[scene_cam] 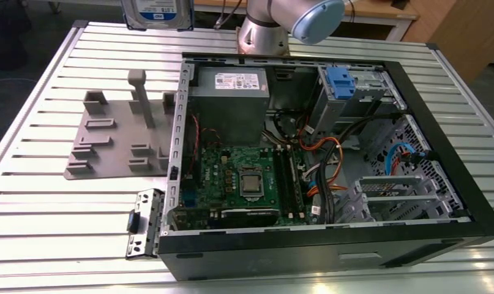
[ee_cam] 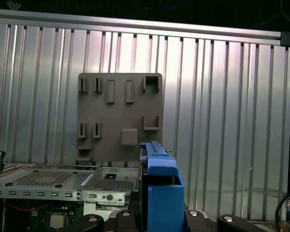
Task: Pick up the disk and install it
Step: 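Pick up the disk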
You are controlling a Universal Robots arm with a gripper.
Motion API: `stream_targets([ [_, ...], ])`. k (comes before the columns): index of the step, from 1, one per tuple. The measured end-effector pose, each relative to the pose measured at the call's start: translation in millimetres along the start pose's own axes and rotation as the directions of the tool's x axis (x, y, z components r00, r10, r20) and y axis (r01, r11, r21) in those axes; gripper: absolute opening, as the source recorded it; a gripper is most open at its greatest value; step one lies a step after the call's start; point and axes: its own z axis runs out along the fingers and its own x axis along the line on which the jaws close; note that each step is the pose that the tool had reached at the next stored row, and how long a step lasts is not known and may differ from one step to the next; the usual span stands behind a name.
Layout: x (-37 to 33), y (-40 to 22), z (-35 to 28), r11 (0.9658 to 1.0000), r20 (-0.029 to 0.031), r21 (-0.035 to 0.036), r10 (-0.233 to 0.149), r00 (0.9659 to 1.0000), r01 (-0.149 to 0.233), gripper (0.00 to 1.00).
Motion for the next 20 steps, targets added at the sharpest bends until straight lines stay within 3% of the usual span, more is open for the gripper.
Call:
stream_targets([
  [20,1.4,-27.1,-0.4,1.0000,0.0001,-0.0002,0.000,1.0000,0.000,0.36],
])
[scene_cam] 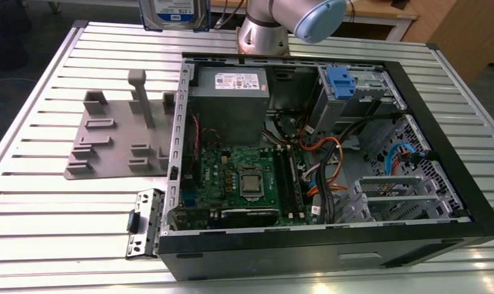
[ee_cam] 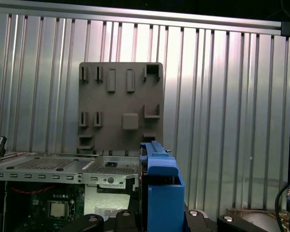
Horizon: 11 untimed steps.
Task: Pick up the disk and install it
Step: 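Pick up the disk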
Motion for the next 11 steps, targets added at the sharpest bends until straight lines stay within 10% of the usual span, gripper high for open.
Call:
stream_targets([
  [11,0.6,-12.9,-0.3,1.0000,-0.0001,-0.0001,0.000,1.0000,0.000,0.36],
])
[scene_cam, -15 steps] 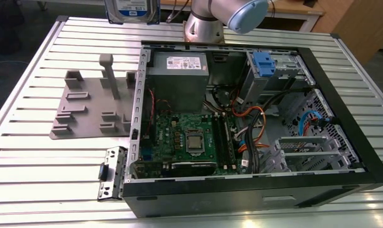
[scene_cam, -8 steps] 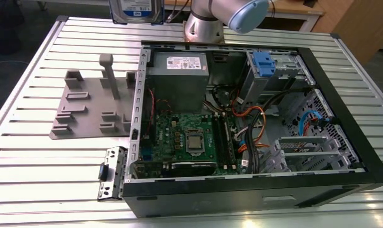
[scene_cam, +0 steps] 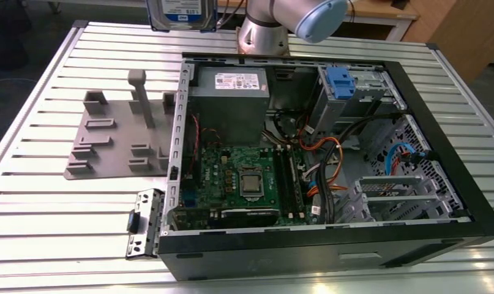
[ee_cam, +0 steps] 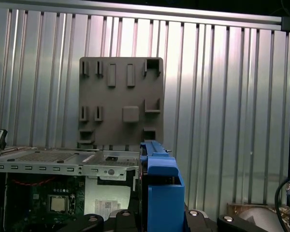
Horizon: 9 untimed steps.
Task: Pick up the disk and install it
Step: 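Pick up the disk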
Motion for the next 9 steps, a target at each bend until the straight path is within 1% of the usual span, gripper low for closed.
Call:
stream_targets([
  [9,0.5,-9.4,-0.1,1.0000,0.0001,0.0001,0.000,1.0000,0.000,0.36],
])
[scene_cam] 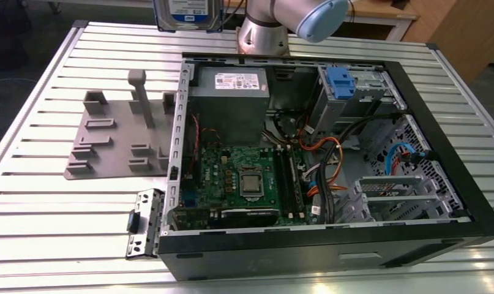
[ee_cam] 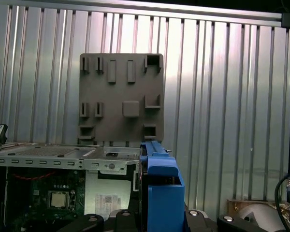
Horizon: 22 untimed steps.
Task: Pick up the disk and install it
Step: 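Pick up the disk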
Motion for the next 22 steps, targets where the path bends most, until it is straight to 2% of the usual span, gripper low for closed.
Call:
stream_targets([
  [22,1.1,-21.3,-0.4,1.0000,-0.0001,-0.0001,0.000,1.0000,0.000,0.36],
])
